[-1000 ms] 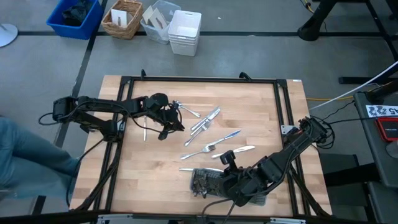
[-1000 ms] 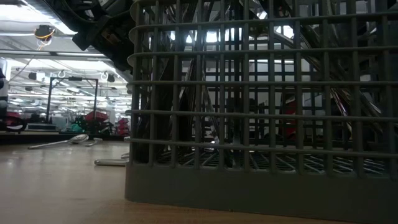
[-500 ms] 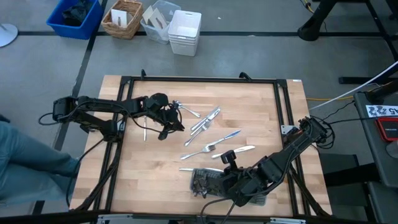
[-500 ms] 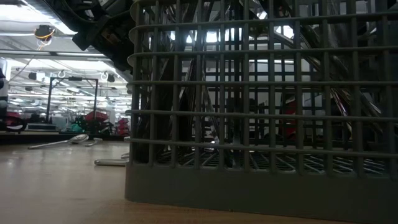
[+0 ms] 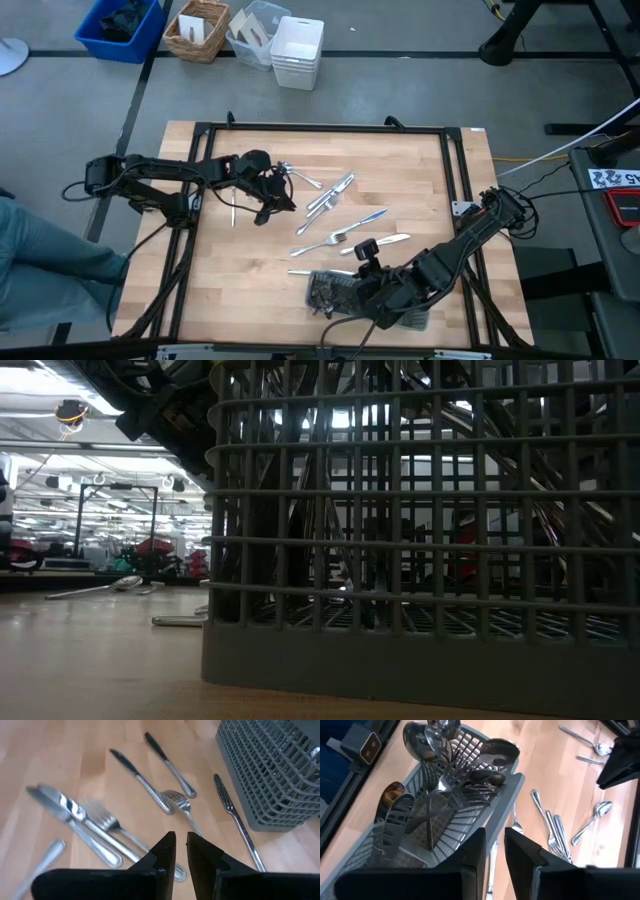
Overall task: Sort silverware
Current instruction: Put the spoon into the gray silverware rack
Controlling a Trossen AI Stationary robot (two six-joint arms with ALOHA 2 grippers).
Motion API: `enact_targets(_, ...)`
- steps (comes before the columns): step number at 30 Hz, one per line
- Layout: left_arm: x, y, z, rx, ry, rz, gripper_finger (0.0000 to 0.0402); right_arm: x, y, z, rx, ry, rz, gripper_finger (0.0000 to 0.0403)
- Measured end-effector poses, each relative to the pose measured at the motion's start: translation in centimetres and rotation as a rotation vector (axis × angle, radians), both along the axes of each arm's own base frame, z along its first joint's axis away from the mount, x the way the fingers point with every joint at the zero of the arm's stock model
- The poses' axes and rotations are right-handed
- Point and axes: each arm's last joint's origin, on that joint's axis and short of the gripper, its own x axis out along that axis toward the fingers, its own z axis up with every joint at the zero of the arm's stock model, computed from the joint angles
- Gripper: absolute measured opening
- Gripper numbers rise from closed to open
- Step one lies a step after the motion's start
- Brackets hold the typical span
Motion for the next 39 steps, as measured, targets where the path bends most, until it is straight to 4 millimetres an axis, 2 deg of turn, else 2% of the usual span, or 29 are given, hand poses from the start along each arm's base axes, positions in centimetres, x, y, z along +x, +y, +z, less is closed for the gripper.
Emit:
enact_targets(4, -0.4, 0.5, -0.3, -0.085, 0.071, 0.105, 0.0040, -0.3, -0.3, 1.0, -0.031, -0.030, -0.016, 0.0067)
enact_targets(9, -1.5, 1.8, -0.9, -0.209, 0.206, 0.356, 0.0040, -1.5, -1.7, 3.9, -0.107, -0.093, -0.025, 0.0065)
enact_targets(11, -1.9, 2.4, -1.1, -0.236, 0.246, 0.467, 0.0040, -2.0, -2.5, 4.9, -0.131, -0.124, -0.043, 0.0065)
enact_targets(16, -2.2, 4.1, -1.0, -0.207, 0.209, 0.704, 0.0040, -3.2, -5.7, 7.2, -0.142, -0.146, -0.091, 0.0065)
enact_targets(20, -2.2, 5.0, -0.6, -0.057, 0.158, 0.732, 0.0040, -3.8, -8.7, 8.4, -0.144, -0.142, -0.161, 0.0065)
enact_targets(26, -2.2, 5.3, -0.5, 0.208, 0.158, 0.559, 0.0041, -4.1, -12.9, 9.5, -0.129, -0.127, -0.275, 0.0065)
enact_targets(31, -2.3, 6.4, -1.2, 0.175, 0.189, 0.697, 0.0041, -3.7, -15.7, 9.6, -0.130, -0.071, -0.297, 0.0065)
enact_targets(39, -2.9, 9.5, -3.5, 0.096, 0.265, 0.885, 0.0041, -2.9, -20.3, 9.4, -0.106, 0.013, -0.266, 0.0065)
